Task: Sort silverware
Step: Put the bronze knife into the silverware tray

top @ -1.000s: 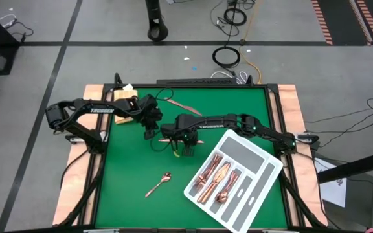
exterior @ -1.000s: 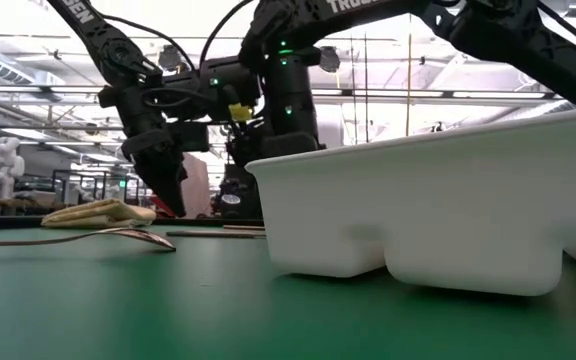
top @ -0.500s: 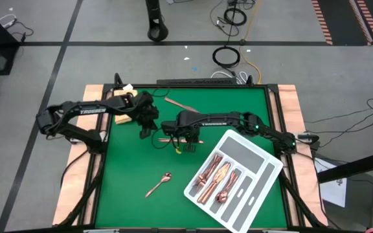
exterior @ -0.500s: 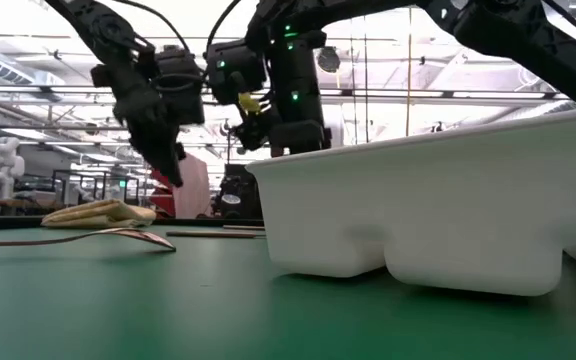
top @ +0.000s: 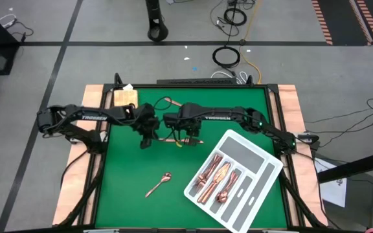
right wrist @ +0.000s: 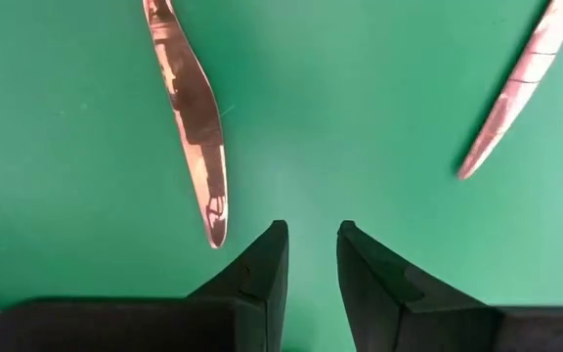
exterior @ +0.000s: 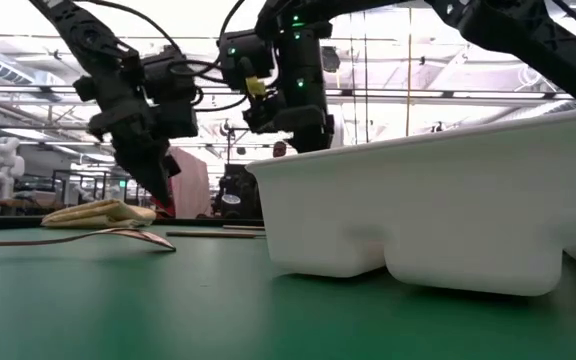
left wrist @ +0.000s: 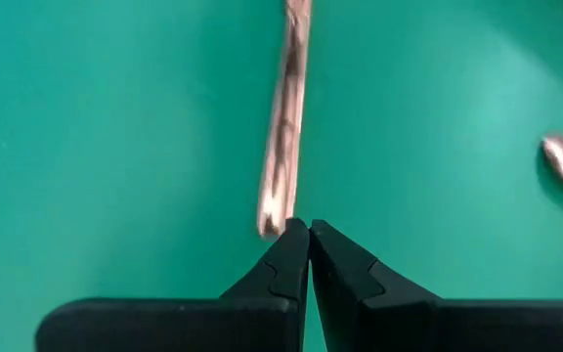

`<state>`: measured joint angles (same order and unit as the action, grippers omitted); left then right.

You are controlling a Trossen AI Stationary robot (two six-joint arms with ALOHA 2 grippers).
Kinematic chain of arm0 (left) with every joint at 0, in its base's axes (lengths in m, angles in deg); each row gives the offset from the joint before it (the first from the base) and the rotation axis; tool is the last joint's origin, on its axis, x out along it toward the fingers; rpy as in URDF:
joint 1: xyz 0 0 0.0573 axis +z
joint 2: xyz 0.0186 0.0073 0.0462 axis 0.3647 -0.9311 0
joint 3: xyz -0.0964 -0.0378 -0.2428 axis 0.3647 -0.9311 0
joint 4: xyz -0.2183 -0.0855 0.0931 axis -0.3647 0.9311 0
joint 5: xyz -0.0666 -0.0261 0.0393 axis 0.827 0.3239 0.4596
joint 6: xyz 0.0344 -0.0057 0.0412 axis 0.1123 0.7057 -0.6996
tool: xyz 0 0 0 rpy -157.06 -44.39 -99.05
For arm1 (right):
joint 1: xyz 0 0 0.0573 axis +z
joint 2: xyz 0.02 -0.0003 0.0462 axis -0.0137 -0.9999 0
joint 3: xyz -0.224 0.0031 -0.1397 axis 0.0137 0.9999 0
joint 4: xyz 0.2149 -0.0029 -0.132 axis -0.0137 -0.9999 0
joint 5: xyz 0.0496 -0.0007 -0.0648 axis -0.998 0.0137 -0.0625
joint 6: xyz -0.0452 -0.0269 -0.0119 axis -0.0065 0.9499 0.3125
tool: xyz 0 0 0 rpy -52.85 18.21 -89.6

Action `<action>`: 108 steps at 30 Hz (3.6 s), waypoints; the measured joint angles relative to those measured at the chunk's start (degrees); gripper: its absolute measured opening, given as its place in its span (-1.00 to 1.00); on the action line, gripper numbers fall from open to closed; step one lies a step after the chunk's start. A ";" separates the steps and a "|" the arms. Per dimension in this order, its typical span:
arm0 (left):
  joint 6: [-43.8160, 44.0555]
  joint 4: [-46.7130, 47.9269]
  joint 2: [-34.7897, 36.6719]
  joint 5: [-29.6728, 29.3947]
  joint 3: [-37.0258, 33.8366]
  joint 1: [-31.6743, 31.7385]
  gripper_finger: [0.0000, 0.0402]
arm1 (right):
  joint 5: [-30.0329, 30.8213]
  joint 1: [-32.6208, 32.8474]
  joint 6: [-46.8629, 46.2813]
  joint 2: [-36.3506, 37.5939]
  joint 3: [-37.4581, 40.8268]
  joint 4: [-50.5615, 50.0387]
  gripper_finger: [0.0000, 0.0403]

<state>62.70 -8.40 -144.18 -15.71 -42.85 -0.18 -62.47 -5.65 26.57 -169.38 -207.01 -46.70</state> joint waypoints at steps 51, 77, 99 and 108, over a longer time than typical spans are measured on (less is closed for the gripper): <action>3.93 -11.27 -9.02 -1.83 -2.47 -1.81 -0.92 | -5.11 -1.53 1.05 1.45 7.99 11.09 0.12; 0.87 -17.28 -11.26 -5.73 -2.10 1.21 -0.96 | -4.79 -1.40 3.47 1.43 8.44 10.74 0.09; -0.73 -16.57 -12.28 -6.18 -2.15 1.33 -0.96 | -9.43 -6.25 16.77 1.39 8.44 17.70 0.09; -1.19 -16.55 -12.28 -7.06 -2.17 1.31 -0.96 | -13.11 -5.09 20.09 0.90 12.66 17.08 0.09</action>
<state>61.52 -24.95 -156.46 -22.77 -45.02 1.13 -75.58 -10.74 46.66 -168.47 -194.35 -29.63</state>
